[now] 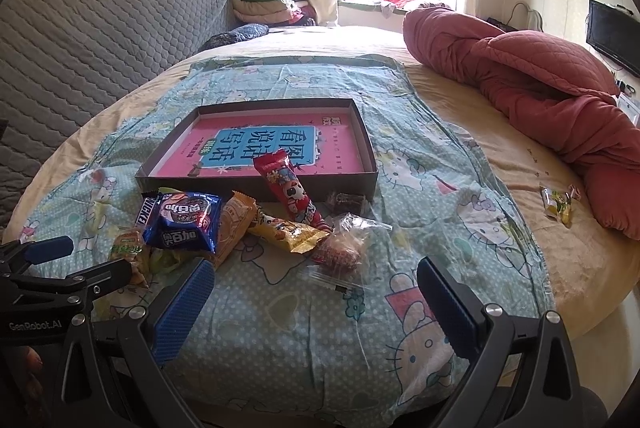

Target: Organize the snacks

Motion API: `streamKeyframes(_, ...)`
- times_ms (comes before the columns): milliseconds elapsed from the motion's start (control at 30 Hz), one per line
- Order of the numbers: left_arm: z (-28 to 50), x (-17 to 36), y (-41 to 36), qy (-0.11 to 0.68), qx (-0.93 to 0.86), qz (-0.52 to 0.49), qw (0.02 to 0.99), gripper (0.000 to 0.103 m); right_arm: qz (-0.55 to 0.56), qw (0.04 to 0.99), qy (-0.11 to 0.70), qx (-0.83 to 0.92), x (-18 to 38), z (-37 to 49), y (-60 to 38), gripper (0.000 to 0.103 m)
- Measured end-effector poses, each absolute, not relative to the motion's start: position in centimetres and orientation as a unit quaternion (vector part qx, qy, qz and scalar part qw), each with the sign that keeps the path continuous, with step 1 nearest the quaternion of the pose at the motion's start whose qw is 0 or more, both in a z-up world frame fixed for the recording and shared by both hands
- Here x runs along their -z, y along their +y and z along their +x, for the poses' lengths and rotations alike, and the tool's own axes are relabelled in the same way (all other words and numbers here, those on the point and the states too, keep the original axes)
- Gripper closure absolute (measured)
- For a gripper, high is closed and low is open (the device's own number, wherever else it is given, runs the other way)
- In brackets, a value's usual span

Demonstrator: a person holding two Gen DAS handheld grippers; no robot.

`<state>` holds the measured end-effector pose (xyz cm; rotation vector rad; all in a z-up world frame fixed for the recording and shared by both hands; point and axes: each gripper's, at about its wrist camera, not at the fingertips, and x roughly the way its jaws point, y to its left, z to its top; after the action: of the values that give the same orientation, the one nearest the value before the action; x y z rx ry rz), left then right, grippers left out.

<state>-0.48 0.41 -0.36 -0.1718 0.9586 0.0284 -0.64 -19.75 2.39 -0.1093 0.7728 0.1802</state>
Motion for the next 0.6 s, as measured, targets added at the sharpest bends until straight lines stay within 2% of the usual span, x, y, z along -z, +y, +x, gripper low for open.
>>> streamKeyframes(600, -0.1, 1.7, 2.9, 0.488, -0.027, -0.131, 0.863, 0.001, -0.047, 0.919, 0.376, -0.107, -2.5, -0.4, -19.0, 0.001)
